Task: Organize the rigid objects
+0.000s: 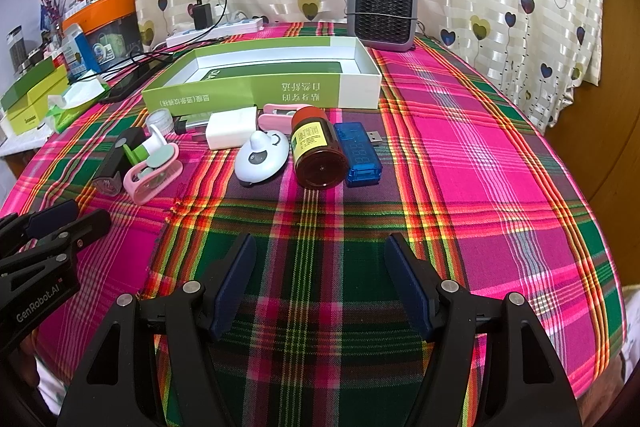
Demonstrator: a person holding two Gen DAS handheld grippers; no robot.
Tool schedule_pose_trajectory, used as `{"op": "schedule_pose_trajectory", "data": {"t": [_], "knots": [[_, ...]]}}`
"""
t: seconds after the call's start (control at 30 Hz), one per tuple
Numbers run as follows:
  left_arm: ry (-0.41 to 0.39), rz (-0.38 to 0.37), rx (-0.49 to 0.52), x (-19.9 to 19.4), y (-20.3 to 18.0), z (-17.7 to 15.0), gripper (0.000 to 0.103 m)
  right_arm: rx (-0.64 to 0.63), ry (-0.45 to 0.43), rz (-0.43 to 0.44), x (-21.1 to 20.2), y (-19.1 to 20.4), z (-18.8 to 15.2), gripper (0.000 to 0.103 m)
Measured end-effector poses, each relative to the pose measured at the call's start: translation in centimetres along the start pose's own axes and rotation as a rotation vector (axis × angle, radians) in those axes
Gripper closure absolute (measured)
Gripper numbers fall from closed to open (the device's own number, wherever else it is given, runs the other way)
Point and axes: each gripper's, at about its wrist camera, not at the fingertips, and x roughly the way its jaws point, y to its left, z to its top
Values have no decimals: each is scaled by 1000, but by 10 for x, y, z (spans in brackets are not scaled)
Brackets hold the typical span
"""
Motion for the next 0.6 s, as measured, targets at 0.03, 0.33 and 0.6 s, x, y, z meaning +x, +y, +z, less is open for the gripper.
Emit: {"op": "schedule_pose_trajectory", "data": {"t": [0.03, 0.33, 0.6], "knots": [[0, 1, 1, 0, 0, 0, 58, 0, 0, 0, 0, 0, 0, 36], [4, -8, -1, 0, 0, 2, 58, -5, 1, 8, -1, 0, 1, 36], [6, -8, 7, -1, -4, 2, 58, -20, 2, 24, 0, 0, 2, 36]]}}
